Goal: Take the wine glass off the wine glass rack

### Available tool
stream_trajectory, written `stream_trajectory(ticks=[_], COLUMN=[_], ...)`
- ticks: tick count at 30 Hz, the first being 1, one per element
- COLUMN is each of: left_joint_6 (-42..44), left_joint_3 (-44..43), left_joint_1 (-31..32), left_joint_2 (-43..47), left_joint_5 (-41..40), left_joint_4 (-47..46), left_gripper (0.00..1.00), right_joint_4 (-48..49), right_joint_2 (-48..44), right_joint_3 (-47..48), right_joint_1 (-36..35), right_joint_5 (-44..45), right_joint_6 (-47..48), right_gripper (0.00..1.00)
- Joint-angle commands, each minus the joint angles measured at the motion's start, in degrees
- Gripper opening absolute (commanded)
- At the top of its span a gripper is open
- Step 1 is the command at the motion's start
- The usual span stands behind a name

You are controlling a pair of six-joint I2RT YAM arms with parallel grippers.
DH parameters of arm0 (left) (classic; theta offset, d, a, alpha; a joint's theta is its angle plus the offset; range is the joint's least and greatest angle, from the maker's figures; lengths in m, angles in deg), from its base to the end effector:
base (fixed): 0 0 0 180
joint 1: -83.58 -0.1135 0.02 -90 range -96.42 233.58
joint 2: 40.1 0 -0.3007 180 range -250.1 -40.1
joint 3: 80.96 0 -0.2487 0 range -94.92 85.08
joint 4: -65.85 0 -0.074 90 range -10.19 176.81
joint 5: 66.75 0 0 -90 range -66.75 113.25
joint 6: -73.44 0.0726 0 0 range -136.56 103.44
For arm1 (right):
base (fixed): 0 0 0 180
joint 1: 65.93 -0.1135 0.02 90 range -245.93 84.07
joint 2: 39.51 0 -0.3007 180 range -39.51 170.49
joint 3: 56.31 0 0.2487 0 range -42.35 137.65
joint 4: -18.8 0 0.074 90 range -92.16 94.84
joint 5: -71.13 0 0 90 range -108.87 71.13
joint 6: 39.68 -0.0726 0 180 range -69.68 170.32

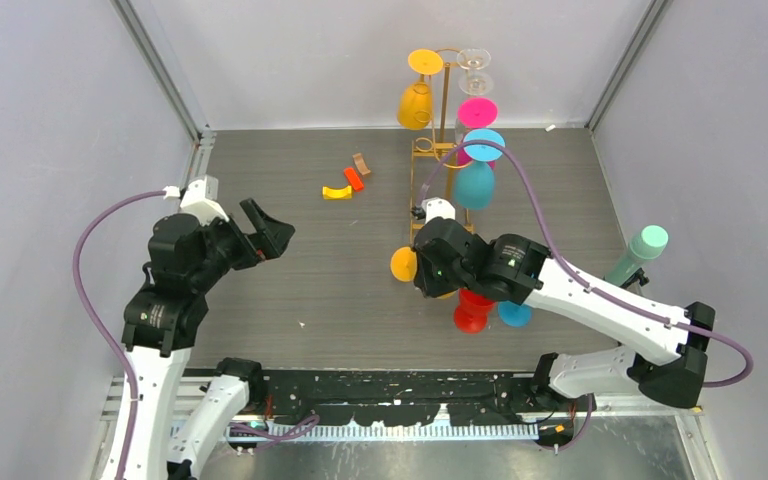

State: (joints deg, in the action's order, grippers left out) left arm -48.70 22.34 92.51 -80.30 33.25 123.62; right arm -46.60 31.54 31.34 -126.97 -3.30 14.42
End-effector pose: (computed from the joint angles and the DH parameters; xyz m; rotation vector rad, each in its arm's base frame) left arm 0.1223 -0.0320 0.4027 -0.2833 1.9708 -0.6396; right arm 0.1408 0.2141 0.3607 -0.4070 2.3993 0.4636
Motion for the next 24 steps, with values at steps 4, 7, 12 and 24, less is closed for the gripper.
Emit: stream_trajectory(ticks=[4, 7, 12, 24], left_joint_6=[4.0, 4.4, 5.3, 4.7], left_joint_3=[0.2, 0.5, 0.6, 1.2], left_joint_1=[-0.1, -0.1, -0.1, -0.1], left_joint_2=[1.9, 1.2, -0.2, -2.8], left_joint_5=[-2.6, -2.0, 0.3, 3.2], left_joint_4=[-0.3, -0.3, -0.5, -3.0], left_gripper=[1.0, 1.0, 1.0, 1.0], right_joint_4=[-8.4, -9.6, -10.4, -14.0], right_joint_2=[4.5, 6.8, 10.8, 14.6], right_joint_3=[3.5, 3.5, 4.2, 5.1], right_joint_1=[-0.5, -0.6, -0.7, -1.2], right_joint_5=[-3.5, -4.5, -6.0, -11.7], right_joint_6=[7.0, 8.0, 9.9, 13.8], right_gripper=[0.0, 0.0, 0.0, 0.0])
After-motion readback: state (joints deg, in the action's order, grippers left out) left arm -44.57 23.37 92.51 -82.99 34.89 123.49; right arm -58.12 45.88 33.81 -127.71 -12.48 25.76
